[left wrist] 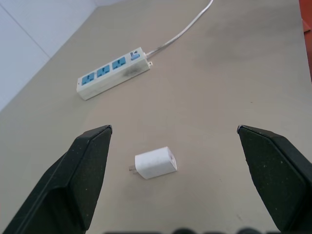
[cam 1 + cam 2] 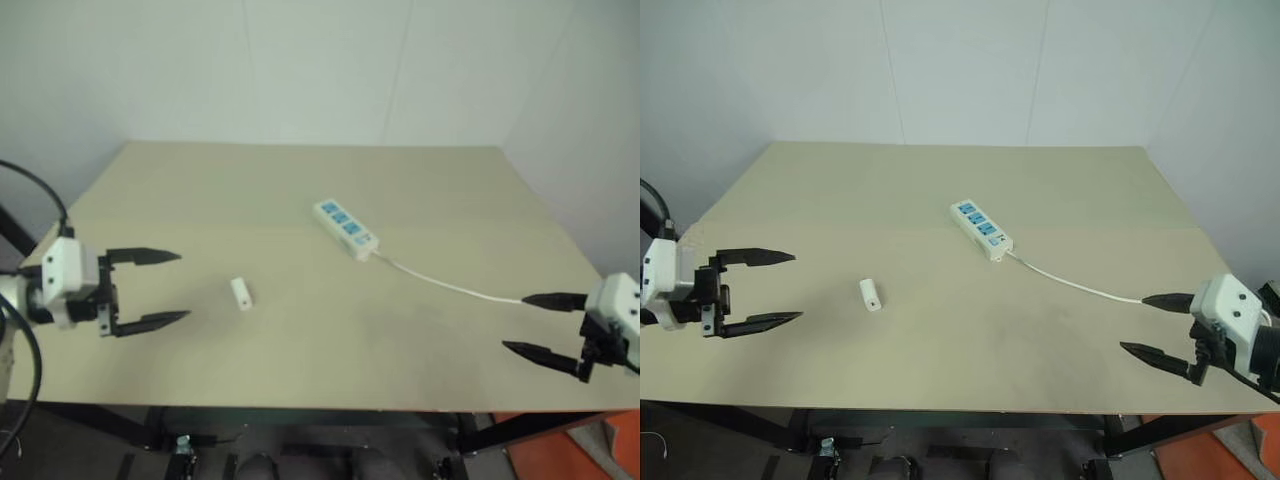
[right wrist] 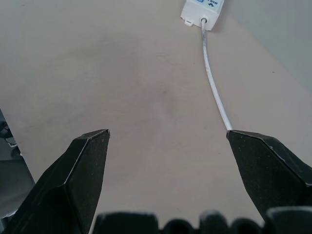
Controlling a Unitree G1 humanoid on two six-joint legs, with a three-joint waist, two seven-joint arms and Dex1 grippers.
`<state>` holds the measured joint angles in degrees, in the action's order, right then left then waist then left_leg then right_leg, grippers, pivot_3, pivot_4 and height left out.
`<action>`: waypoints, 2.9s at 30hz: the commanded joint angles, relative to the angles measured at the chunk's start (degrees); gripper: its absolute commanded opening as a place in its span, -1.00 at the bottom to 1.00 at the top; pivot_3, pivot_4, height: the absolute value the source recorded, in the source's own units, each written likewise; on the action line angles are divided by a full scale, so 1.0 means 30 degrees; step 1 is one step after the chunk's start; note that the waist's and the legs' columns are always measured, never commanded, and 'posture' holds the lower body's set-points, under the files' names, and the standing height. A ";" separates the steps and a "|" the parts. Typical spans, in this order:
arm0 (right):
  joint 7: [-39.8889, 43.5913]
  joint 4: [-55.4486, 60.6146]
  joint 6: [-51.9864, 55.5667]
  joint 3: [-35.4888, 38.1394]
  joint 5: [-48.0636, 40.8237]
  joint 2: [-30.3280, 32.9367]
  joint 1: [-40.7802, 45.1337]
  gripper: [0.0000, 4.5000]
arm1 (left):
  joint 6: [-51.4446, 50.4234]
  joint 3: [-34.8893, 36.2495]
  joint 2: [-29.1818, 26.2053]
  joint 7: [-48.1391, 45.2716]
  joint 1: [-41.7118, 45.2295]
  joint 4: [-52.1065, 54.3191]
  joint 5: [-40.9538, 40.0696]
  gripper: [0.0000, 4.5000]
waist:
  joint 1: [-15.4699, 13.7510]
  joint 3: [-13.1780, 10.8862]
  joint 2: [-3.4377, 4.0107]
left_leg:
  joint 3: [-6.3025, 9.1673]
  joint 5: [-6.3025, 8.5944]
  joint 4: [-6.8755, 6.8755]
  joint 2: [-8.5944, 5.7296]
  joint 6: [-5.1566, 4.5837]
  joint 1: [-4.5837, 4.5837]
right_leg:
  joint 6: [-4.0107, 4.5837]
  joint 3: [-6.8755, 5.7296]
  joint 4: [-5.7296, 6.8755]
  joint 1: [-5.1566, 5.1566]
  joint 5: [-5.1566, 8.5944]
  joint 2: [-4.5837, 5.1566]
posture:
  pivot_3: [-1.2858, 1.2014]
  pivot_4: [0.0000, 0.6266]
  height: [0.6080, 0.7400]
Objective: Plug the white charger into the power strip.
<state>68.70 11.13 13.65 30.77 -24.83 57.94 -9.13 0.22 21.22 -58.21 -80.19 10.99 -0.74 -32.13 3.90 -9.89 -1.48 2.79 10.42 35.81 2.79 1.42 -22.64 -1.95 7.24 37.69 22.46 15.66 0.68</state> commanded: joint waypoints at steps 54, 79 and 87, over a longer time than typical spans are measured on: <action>-0.5934 -2.1400 -0.3322 -1.1241 0.7305 -1.1326 2.0864 -0.98 | -0.1040 -0.2359 -0.2435 -0.0251 0.1655 -0.0736 0.3583 1.00 | 0.0686 -0.0076 -0.0012 | 0.0038 0.0029 -0.0132 -0.0003 -0.0029 -0.0167 | 0.0105 -0.0029 0.0050 0.0253 -0.0139 -0.0028 | 0.03 -0.52 1.00; -0.7737 -0.0473 0.3005 -0.9351 0.3181 -0.9512 0.7134 0.40 | -0.0074 -0.4233 -0.1686 -0.1622 0.4351 -0.2706 0.4112 1.00 | 0.0113 -0.0075 -0.0008 | 0.0027 0.0010 -0.0010 0.0010 -0.0037 -0.0122 | -0.0020 0.0006 0.0117 0.0202 -0.0049 -0.0067 | 0.03 -0.52 1.00; -1.1996 0.0049 0.3476 -0.9477 0.4132 -1.1569 0.7613 0.98 | 0.0186 -0.4490 -0.1389 -0.1445 0.4283 -0.2556 0.4292 1.00 | 0.0030 -0.0074 -0.0009 | 0.0032 0.0013 -0.0012 0.0010 -0.0038 -0.0211 | -0.0015 -0.0010 0.0095 0.0256 -0.0047 -0.0055 | 0.03 -0.52 1.00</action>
<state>36.92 10.13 24.03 1.24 -13.45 24.73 12.13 -0.06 7.62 -62.43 -84.75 23.16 -9.49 -19.21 3.99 -10.11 -1.51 2.89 10.46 35.78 2.82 1.31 -23.26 -1.99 7.21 37.98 23.22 15.51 0.51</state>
